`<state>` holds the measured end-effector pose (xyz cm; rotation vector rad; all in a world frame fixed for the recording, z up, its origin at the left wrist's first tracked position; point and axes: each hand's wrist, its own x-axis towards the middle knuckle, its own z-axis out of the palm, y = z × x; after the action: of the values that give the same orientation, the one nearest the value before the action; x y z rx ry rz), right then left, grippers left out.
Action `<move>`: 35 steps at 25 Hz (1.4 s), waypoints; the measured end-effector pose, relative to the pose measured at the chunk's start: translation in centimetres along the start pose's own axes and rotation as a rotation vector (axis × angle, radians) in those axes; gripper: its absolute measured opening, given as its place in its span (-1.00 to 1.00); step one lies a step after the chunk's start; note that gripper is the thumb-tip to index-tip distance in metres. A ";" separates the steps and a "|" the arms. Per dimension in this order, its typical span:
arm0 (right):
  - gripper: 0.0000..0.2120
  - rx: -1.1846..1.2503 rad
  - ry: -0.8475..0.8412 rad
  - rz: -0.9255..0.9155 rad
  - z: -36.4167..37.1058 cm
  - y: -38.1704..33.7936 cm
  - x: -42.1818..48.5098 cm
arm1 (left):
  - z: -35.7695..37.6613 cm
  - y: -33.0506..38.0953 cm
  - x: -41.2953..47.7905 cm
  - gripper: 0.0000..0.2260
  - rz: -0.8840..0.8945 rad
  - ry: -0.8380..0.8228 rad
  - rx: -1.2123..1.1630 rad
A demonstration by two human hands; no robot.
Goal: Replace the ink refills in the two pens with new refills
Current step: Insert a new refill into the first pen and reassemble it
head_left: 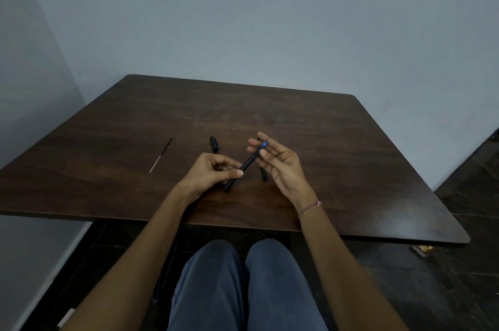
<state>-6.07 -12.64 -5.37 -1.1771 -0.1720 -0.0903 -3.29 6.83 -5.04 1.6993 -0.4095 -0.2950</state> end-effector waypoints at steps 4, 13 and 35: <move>-0.72 -0.058 0.056 -0.013 0.4 -0.1 -0.1 | -0.1 -0.2 0.1 -0.88 0.002 -0.021 0.018; -0.82 -0.154 0.141 -0.048 0.4 -0.1 -0.1 | -0.2 -0.2 -0.2 -0.89 0.035 -0.072 0.051; -0.72 -1.248 0.007 -0.025 5.8 2.0 10.0 | -0.9 -1.9 2.1 -0.93 0.054 0.535 -0.241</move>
<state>3.58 -6.37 -3.23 -2.4174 -0.1163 -0.2421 -0.81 6.97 -6.73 1.4564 -0.0198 0.1494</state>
